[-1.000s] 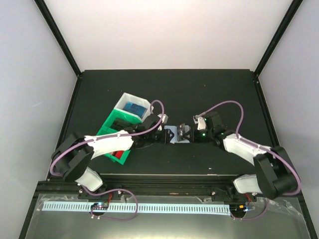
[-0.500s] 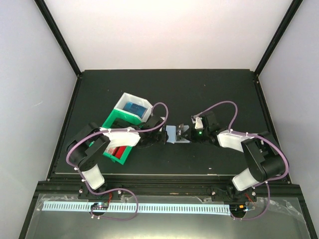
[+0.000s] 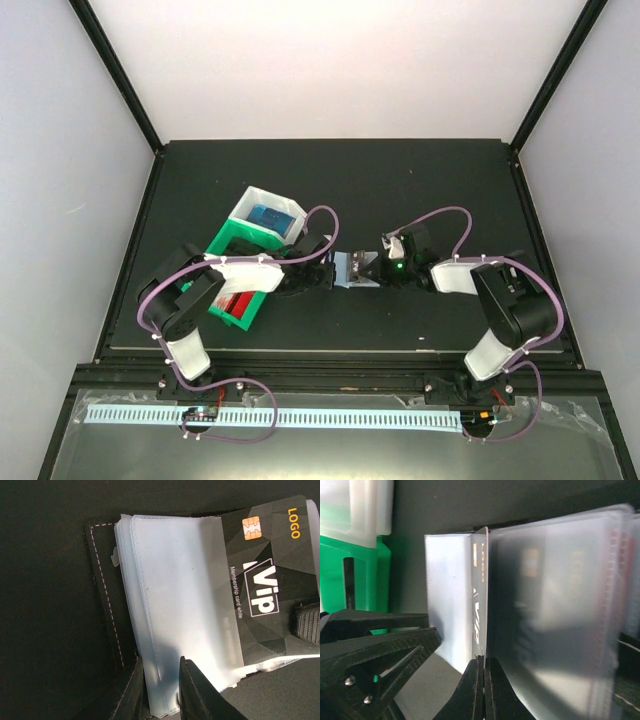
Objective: Put the credit cards into the card holder
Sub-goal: Insert the credit card into the card holder.
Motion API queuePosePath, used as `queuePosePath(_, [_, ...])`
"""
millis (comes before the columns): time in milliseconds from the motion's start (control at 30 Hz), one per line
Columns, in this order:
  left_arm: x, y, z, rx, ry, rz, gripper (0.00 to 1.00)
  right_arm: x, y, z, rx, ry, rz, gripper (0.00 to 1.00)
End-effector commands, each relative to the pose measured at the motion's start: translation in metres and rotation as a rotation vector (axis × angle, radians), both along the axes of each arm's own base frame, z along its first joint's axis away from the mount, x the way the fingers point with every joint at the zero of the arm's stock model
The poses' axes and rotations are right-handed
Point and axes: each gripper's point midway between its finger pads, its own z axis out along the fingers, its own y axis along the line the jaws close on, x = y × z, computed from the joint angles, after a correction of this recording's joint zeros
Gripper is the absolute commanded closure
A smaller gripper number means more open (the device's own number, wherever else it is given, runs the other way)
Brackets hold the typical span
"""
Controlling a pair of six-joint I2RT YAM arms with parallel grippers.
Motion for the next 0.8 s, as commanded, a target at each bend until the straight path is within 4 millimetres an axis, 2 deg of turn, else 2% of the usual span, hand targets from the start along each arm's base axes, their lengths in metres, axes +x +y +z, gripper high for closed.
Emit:
queuePosePath(0, [0.001, 0.001, -0.007, 0.031, 0.014, -0.002, 0.78, -0.005, 0.011, 0.000, 0.079, 0.035, 0.033, 0.99])
queuePosePath(233, [0.001, 0.001, -0.005, 0.026, 0.012, -0.009, 0.75, -0.005, 0.017, -0.006, 0.106, 0.052, 0.053, 0.99])
queuePosePath(400, [-0.004, -0.005, -0.002, -0.019, 0.017, -0.034, 0.66, -0.004, 0.023, -0.009, 0.102, 0.053, 0.059, 0.99])
queuePosePath(633, [-0.006, -0.003, -0.002, -0.035, 0.012, -0.023, 0.61, -0.003, 0.039, -0.012, 0.069, 0.047, 0.085, 0.99])
queuePosePath(767, [-0.006, -0.003, 0.000, -0.039, 0.009, -0.025, 0.60, -0.001, 0.038, -0.014, 0.030, 0.037, 0.090, 0.93])
